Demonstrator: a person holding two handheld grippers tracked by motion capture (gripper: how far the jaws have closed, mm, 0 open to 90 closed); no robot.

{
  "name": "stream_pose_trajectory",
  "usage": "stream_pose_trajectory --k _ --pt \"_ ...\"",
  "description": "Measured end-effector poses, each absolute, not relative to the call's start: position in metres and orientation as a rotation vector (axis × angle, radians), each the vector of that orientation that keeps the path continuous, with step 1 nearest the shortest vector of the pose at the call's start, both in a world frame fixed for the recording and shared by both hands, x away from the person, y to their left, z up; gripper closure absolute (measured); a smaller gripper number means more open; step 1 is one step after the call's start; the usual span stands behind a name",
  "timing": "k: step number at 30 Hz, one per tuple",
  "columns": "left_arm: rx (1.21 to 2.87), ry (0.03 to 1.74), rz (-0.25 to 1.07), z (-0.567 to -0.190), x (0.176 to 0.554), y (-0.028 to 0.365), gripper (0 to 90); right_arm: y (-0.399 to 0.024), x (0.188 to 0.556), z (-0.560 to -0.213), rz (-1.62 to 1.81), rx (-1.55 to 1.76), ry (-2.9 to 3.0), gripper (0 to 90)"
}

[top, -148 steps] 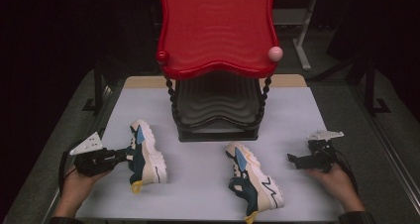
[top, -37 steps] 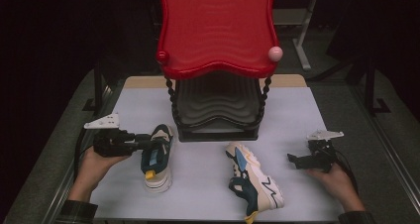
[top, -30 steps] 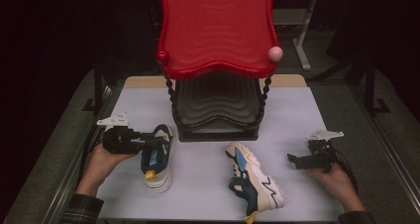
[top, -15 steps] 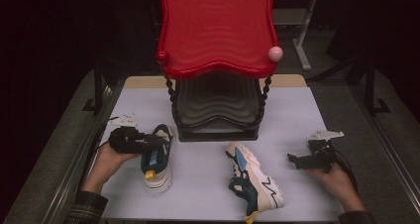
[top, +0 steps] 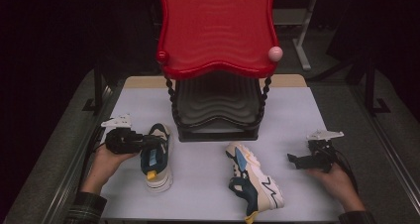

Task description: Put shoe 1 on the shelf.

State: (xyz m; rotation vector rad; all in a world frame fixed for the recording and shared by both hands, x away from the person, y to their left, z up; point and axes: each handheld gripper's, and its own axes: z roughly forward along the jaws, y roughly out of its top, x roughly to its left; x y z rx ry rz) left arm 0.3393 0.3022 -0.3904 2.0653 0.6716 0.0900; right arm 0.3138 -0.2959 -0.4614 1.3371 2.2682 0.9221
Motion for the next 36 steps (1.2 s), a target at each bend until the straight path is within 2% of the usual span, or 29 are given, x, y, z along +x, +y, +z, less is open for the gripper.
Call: stream_pose_trajectory --k 17,36 --pt "1.995 0.708 0.088 -0.377 0.329 0.315 73.1 -0.296 0.314 -0.461 0.922 1.337 2.268 1.3" --pt "1.888 0.676 0.162 -0.326 0.323 0.330 73.2 -0.296 0.314 -0.461 0.922 1.337 2.268 1.3"
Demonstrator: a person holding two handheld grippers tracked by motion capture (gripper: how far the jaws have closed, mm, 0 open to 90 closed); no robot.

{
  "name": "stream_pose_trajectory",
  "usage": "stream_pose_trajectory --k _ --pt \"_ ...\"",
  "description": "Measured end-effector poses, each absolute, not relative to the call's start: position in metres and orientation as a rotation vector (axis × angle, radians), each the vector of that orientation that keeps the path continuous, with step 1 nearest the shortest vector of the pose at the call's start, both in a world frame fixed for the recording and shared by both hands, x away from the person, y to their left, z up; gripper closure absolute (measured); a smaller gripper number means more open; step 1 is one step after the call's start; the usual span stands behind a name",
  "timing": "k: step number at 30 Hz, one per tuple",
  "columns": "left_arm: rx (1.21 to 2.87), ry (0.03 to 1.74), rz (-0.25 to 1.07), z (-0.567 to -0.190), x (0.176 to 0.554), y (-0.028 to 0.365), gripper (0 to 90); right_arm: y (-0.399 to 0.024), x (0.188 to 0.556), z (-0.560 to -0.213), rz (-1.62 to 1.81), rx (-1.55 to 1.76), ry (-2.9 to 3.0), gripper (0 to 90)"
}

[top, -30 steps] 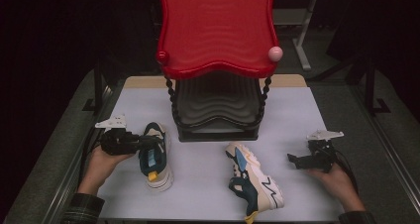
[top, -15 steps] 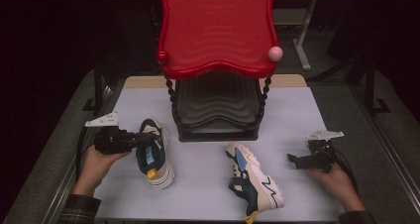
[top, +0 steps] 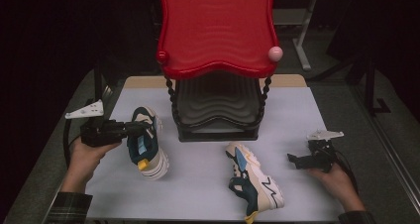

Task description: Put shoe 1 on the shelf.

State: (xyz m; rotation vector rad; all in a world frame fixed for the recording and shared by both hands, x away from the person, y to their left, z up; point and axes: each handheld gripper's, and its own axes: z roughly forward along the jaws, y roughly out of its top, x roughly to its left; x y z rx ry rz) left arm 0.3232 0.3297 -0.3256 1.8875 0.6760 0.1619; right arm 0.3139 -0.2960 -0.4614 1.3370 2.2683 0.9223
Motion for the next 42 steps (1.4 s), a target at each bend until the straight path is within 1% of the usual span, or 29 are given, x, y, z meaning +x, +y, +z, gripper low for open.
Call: stream_pose_trajectory --k 18,31,42 --pt "1.821 0.615 0.222 -0.262 0.327 0.336 73.4 -0.296 0.314 -0.461 0.923 1.339 2.268 1.3" --pt "1.757 0.545 0.272 -0.204 0.335 0.334 73.5 -0.296 0.314 -0.461 0.923 1.338 2.267 1.3" --pt "1.724 0.491 0.304 -0.166 0.342 0.336 73.6 -0.296 0.314 -0.461 0.922 1.338 2.267 1.3"
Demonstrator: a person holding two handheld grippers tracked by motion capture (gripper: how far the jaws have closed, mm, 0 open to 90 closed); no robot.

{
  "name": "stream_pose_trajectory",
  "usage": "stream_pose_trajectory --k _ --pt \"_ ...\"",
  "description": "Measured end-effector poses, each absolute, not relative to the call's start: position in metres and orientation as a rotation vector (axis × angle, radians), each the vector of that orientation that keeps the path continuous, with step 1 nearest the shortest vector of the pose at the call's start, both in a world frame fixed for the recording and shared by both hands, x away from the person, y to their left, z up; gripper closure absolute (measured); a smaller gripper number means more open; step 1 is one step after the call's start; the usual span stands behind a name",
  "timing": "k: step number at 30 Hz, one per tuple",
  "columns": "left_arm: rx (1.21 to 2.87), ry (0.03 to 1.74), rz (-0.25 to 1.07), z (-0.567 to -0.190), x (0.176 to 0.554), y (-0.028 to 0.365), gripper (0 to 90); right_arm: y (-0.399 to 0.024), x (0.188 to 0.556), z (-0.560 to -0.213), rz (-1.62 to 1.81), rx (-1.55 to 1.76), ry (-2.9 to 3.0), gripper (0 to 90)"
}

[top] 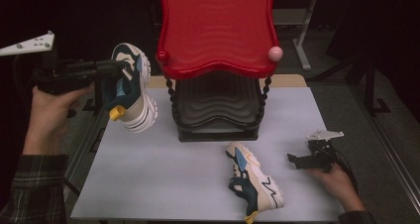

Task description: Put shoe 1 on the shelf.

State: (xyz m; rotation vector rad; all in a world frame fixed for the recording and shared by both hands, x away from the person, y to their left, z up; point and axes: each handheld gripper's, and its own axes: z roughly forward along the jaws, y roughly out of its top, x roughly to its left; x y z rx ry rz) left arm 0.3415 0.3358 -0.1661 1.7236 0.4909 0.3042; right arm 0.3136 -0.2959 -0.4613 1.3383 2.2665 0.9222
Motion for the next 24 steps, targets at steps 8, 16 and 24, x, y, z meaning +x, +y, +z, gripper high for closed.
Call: stream_pose_trajectory --k 8,16,24 --pt "1.718 0.454 0.335 -0.136 0.347 0.333 73.8 -0.296 0.314 -0.461 0.922 1.339 2.266 1.3" --pt "1.716 0.400 0.390 -0.094 0.353 0.322 73.8 -0.296 0.314 -0.461 0.921 1.339 2.268 1.3" --pt "1.747 0.308 0.438 -0.052 0.367 0.296 73.9 -0.296 0.314 -0.461 0.921 1.339 2.268 1.3"
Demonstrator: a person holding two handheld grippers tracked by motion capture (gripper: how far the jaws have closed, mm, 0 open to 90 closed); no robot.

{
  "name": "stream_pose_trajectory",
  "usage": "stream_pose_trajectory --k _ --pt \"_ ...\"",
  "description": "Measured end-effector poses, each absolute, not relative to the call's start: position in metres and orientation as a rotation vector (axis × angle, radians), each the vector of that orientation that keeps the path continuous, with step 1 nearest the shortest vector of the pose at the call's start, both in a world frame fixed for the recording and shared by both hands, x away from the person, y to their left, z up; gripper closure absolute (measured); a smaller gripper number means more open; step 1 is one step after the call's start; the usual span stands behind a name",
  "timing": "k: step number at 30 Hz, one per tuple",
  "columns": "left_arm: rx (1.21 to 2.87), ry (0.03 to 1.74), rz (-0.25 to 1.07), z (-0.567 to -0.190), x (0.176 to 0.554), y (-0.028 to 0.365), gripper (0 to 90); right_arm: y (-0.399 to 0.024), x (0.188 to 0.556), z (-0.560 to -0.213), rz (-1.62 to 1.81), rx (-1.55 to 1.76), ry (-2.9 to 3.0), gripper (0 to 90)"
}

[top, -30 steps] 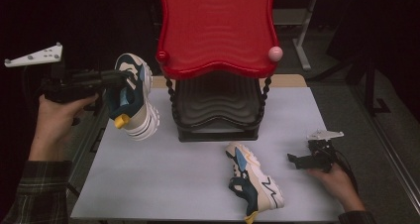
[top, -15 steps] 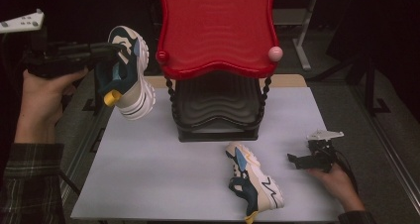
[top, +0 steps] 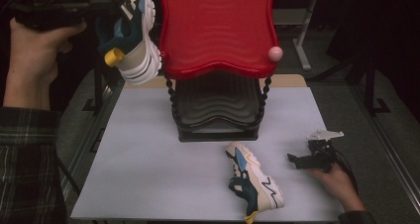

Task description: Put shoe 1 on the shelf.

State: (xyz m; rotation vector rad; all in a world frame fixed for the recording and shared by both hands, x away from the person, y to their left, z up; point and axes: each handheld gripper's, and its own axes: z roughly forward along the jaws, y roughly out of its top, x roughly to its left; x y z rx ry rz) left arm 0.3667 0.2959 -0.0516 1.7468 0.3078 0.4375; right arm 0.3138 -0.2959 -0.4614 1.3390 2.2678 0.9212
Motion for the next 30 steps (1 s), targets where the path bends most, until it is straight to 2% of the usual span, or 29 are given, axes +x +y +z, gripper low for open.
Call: stream_pose_trajectory --k 15,30 --pt "1.793 0.208 0.433 -0.028 0.407 0.239 74.0 -0.296 0.314 -0.461 0.921 1.339 2.268 1.3" --pt "1.902 0.180 0.454 -0.038 0.455 0.186 74.6 -0.296 0.314 -0.461 0.921 1.340 2.267 1.3"
